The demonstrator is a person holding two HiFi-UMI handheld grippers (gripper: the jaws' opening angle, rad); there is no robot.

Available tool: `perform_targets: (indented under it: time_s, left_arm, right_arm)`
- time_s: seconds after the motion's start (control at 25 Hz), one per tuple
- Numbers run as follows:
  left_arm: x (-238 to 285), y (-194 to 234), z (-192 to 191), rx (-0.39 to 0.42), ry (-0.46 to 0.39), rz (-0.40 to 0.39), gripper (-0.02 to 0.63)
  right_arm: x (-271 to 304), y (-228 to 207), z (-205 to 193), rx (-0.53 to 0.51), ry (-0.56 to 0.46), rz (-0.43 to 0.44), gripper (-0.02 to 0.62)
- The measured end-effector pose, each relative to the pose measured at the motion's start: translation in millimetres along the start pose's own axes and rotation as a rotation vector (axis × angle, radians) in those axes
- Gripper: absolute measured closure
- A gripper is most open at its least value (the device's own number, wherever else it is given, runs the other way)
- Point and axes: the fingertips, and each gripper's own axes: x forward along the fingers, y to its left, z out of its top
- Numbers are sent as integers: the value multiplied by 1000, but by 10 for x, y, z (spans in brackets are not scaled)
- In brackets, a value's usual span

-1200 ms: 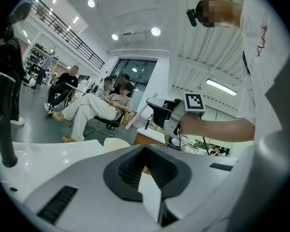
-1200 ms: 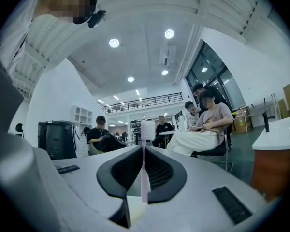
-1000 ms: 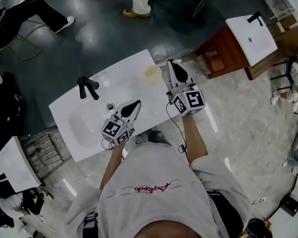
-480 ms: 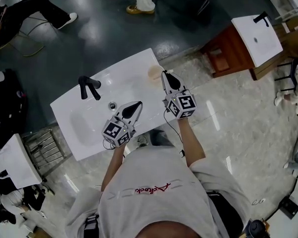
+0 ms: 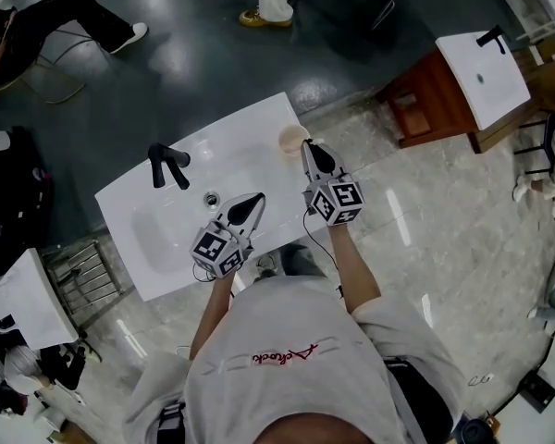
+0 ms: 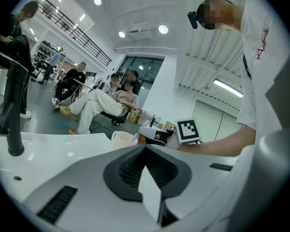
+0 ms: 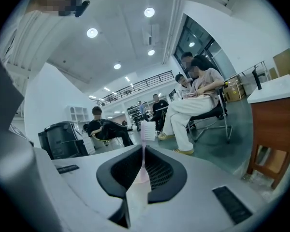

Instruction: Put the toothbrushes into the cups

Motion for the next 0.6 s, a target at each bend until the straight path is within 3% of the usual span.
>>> perform_targets:
  time_s: [0.16, 0.24, 0.6]
  left_arm:
    - [6, 11, 15, 0, -1, 0, 594]
    - [27, 20, 35, -1, -3, -1, 594]
    - [57, -1, 45, 8, -3, -13, 594]
  right_arm:
    - [1, -29, -23, 8, 0, -5, 568]
    - [21, -53, -49, 15, 12, -1, 479]
    - [25, -144, -131, 10, 43, -30, 445]
